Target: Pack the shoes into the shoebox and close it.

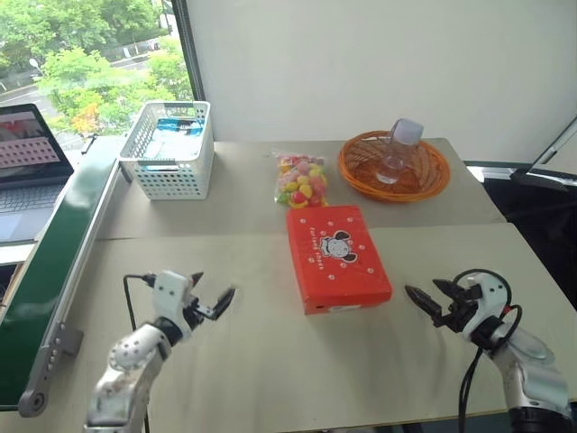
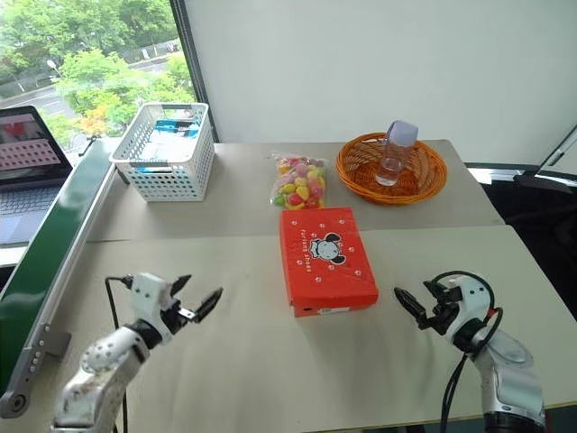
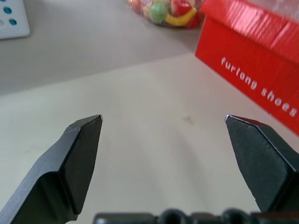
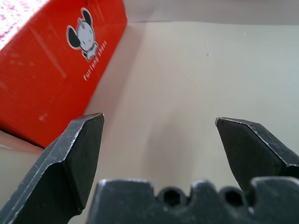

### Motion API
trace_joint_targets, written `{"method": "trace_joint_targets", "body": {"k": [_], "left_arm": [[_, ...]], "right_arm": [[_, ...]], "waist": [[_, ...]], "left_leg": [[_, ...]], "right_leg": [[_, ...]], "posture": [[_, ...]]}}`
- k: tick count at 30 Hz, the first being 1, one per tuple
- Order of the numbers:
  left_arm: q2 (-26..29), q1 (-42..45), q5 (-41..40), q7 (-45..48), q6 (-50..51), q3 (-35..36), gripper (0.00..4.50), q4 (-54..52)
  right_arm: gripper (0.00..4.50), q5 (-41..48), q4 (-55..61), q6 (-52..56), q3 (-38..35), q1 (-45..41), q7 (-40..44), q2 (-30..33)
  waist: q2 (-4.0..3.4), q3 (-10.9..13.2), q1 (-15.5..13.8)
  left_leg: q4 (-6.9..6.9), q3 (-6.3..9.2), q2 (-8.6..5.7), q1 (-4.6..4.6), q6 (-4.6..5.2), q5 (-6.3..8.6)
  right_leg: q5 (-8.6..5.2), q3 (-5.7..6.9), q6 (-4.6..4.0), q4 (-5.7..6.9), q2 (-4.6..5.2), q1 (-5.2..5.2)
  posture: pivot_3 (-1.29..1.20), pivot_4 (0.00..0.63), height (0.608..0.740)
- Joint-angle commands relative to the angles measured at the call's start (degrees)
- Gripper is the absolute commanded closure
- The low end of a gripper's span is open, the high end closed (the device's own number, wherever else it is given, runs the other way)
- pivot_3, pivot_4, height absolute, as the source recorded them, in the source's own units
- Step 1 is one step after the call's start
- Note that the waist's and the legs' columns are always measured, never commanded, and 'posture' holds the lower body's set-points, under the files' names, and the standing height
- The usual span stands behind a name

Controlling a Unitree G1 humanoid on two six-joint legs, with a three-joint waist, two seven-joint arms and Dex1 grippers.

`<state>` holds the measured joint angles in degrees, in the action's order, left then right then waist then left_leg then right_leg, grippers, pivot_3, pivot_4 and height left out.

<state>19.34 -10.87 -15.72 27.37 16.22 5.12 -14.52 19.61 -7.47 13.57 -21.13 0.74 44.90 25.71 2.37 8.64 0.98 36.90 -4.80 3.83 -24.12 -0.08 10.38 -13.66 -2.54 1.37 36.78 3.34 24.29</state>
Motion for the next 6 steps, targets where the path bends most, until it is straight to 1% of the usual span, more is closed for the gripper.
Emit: {"method": "trace_joint_targets", "body": {"k": [1, 6], "left_arm": [[-1.89, -0.75, 2.73, -1.87, -5.16, -1.53, 0.00, 0.96], [-3.21, -1.74, 5.70, -3.29, -9.49, -2.80, 0.00, 4.18]], "right_arm": [[0.03, 0.83, 3.52, -3.83, 2.39, 0.76, -0.72, -2.73], [0.03, 0.52, 3.88, -4.97, 4.38, 0.59, -1.65, -4.34]], "waist": [[0.00, 0.00, -0.10], [-0.02, -0.01, -0.13]], "left_leg": [[0.00, 0.00, 0.01, -0.02, -0.02, 0.01], [-0.01, -0.02, 0.00, -0.02, -0.35, 0.21]], "right_leg": [[0.00, 0.00, 0.00, 0.00, 0.00, 0.02], [0.01, 0.00, 0.00, 0.00, 0.05, 0.02]], "posture": [[0.00, 0.150, 0.740], [0.00, 0.150, 0.740]]}}
